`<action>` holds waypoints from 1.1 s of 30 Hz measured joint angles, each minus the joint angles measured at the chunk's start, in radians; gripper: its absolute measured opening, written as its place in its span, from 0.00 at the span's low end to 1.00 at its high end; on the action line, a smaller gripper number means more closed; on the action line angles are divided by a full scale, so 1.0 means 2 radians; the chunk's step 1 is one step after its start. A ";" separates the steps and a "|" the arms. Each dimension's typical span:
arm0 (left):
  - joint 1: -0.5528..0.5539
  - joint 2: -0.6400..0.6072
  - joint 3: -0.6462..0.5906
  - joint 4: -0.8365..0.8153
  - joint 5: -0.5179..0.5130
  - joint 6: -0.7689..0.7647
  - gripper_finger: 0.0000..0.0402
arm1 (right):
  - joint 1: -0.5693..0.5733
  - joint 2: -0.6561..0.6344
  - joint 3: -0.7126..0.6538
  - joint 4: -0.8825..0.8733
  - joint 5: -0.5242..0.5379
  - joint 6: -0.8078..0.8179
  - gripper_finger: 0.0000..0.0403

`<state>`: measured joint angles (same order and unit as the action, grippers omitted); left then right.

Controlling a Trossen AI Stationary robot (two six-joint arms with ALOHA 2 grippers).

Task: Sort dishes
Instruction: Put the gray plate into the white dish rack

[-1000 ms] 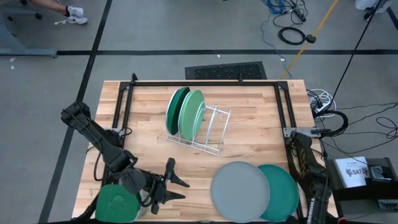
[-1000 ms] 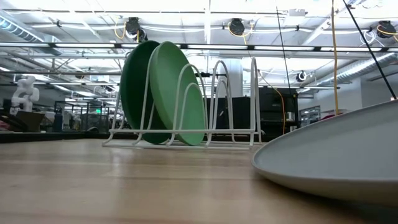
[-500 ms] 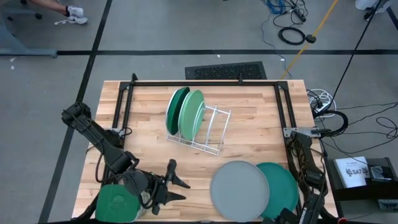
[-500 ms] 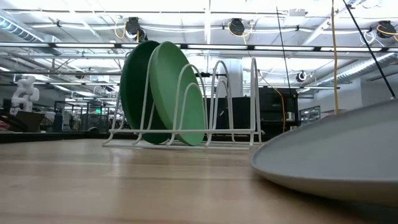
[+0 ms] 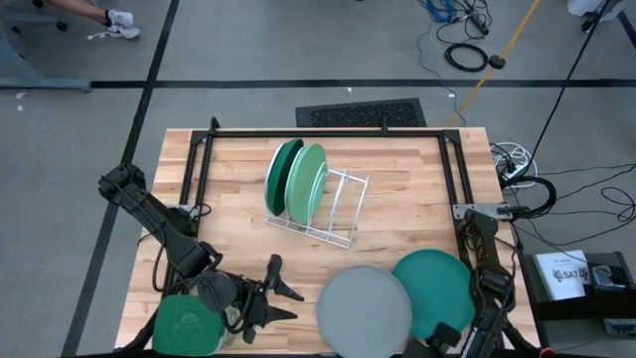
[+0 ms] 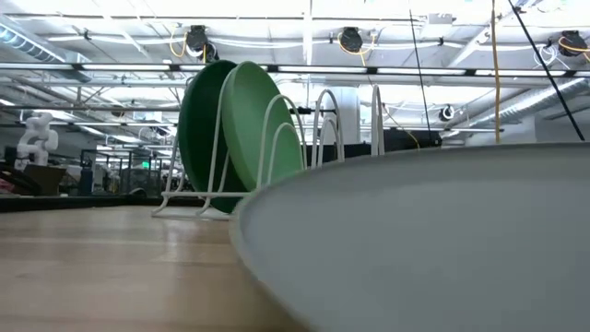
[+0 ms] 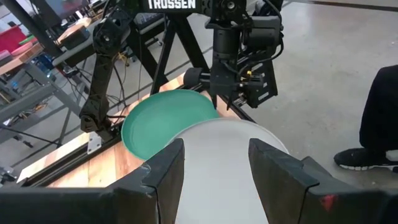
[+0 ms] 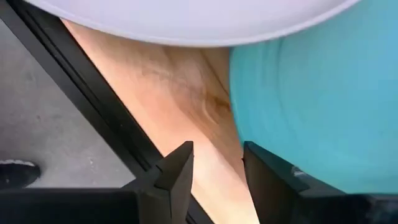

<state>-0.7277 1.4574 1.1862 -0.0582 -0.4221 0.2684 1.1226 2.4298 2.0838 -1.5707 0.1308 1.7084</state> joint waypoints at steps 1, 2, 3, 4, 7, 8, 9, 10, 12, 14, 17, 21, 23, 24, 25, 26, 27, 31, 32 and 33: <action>0.000 0.000 0.000 0.000 0.000 0.000 0.45 | -0.002 0.000 0.000 0.000 -0.003 -0.005 0.33; 0.000 0.000 0.000 0.000 0.000 0.000 0.45 | -0.003 0.000 0.000 0.001 -0.003 -0.011 0.33; 0.000 0.000 0.000 0.000 0.000 0.000 0.45 | -0.005 0.000 0.000 0.004 -0.002 -0.016 0.33; 0.000 0.000 0.000 0.000 0.000 0.000 0.45 | -0.006 0.000 0.000 0.005 -0.002 -0.020 0.33; 0.000 0.000 0.000 0.000 0.000 0.000 0.45 | -0.010 0.000 0.000 0.007 -0.002 -0.030 0.33; 0.000 0.000 0.000 0.000 0.000 0.000 0.45 | -0.011 0.000 0.000 0.008 -0.003 -0.034 0.33; 0.000 0.000 0.000 0.000 0.000 0.000 0.45 | -0.013 0.000 0.000 0.009 -0.003 -0.037 0.33; 0.000 0.000 0.000 0.000 0.000 0.000 0.45 | -0.014 0.000 0.000 0.010 -0.003 -0.039 0.33; 0.000 0.000 0.000 0.000 0.000 0.000 0.45 | -0.016 0.000 0.000 0.011 -0.003 -0.039 0.33; -0.002 0.000 0.000 0.000 0.000 0.000 0.45 | -0.017 0.000 0.000 0.014 -0.003 -0.039 0.33; -0.003 0.000 0.000 0.000 0.000 0.000 0.45 | -0.019 0.000 0.002 0.024 0.000 -0.038 0.33; -0.004 0.000 0.000 0.000 0.000 0.000 0.45 | -0.022 0.000 0.023 0.018 0.002 -0.049 0.37; -0.003 0.000 0.000 0.000 0.000 0.000 0.45 | -0.022 0.000 0.037 0.004 0.011 -0.049 0.40; -0.003 0.000 0.000 0.000 0.000 0.000 0.45 | -0.022 0.000 0.046 0.000 0.017 -0.052 0.42; -0.003 0.000 0.000 0.000 0.000 0.000 0.45 | -0.022 0.000 0.054 0.002 0.025 -0.059 0.44; -0.003 0.000 0.000 0.000 0.000 0.000 0.45 | -0.022 0.000 0.061 0.001 0.031 -0.068 0.45; -0.003 0.000 0.000 0.000 0.000 0.000 0.45 | -0.022 0.000 0.069 0.000 0.039 -0.075 0.47; -0.003 0.000 0.000 0.000 0.000 0.001 0.45 | -0.029 0.000 0.087 0.001 0.054 -0.097 0.53; -0.003 0.000 0.000 0.000 0.000 0.001 0.45 | -0.032 0.000 0.089 0.000 0.056 -0.103 0.54; -0.003 0.000 0.000 0.000 0.000 0.001 0.45 | -0.036 0.000 0.091 0.001 0.061 -0.108 0.54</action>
<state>-0.7341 1.4570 1.1862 -0.0574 -0.4225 0.2713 1.0515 2.4290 2.2651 -1.5688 0.2520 1.4932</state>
